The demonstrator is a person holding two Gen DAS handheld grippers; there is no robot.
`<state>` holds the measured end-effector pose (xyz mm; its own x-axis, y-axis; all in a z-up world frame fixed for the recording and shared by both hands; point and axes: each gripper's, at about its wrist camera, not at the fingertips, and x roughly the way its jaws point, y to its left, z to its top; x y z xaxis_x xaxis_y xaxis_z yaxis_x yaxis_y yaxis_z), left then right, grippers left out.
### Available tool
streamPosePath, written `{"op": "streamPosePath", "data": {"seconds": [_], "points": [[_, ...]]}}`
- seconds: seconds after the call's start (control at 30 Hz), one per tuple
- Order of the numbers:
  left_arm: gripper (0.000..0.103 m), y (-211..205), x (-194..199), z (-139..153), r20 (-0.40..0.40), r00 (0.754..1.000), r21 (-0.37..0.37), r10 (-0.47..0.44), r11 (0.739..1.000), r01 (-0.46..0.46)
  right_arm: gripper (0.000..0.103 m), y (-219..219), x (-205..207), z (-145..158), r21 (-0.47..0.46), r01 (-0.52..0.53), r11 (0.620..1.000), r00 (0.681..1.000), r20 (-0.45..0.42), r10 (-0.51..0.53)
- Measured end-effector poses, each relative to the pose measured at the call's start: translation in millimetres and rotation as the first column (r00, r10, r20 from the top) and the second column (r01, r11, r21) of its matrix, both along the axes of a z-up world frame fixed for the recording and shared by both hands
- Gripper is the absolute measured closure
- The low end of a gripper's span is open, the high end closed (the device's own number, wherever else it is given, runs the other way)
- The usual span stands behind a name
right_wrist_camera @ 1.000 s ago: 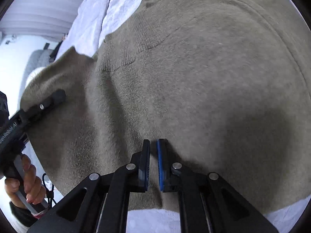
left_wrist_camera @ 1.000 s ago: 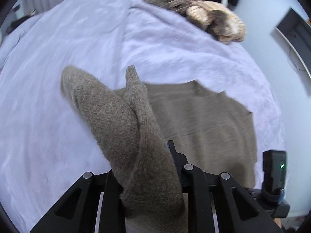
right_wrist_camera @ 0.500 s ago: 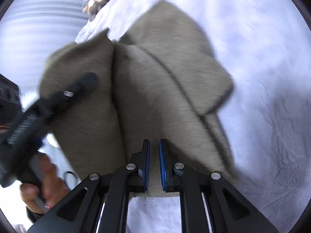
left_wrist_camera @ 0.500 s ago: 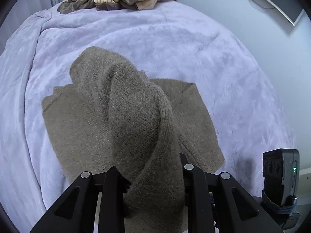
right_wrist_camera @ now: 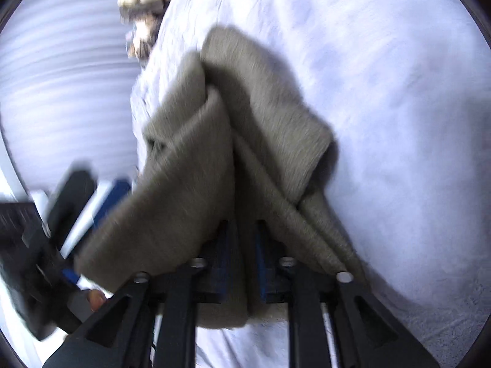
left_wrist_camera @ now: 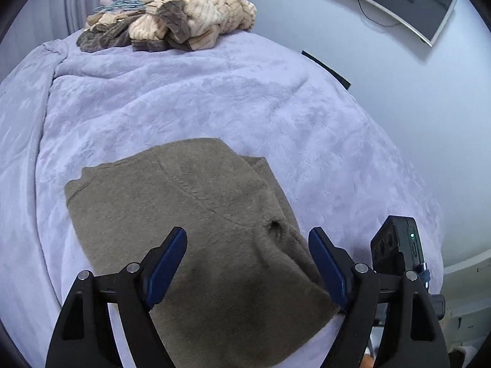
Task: Fold small clothes
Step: 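Fold the lifted sweater over with the right tool while the left tool grasps the other edge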
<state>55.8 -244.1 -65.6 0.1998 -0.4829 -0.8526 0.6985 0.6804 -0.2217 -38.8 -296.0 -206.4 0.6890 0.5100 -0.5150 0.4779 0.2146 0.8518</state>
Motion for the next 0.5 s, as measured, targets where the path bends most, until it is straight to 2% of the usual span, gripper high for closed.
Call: {"op": "streamPosePath", "data": {"seconds": [0.03,0.07,0.1,0.17,0.23,0.33,0.43,0.5], "points": [[0.021,12.5,6.4,2.9,0.005,0.999,-0.001,0.042,0.999,-0.042,0.063,-4.4,-7.9,-1.7,0.029,0.033,0.999,0.999,0.017,-0.033],[0.021,23.4,12.7,3.3,0.008,0.996,0.003,0.083,0.997,-0.083,0.05,-9.2,-11.5,-4.2,0.065,0.065,0.996,0.997,0.036,-0.068],[0.021,37.4,20.8,1.7,0.012,0.99,0.013,0.137,0.99,-0.138,0.045,-13.6,-14.2,-6.8,0.11,0.094,0.989,0.993,0.058,-0.101],[0.021,61.8,36.0,-8.4,0.008,0.975,0.044,0.222,0.974,-0.223,0.043,-19.8,-18.4,-11.9,0.194,0.138,0.971,0.983,0.095,-0.159],[0.021,85.1,50.5,-27.5,-0.025,0.953,0.108,0.302,0.948,-0.298,0.041,-24.8,-17.4,-17.0,0.256,0.162,0.953,0.973,0.12,-0.197],[0.021,111.0,59.4,-55.4,-0.08,0.926,0.166,0.369,0.921,-0.353,0.032,-32.3,-9.4,-20.7,0.33,0.161,0.93,0.961,0.163,-0.225],[0.021,122.1,56.9,-75.5,-0.113,0.916,0.206,0.385,0.911,-0.357,0.031,-34.0,15.7,-15.6,0.313,0.127,0.941,0.97,0.16,-0.184],[0.021,124.6,54.3,-81.2,-0.131,0.914,0.195,0.385,0.913,-0.357,0.032,-32.5,38.7,-3.3,0.232,0.064,0.971,0.987,0.132,-0.096]]}}
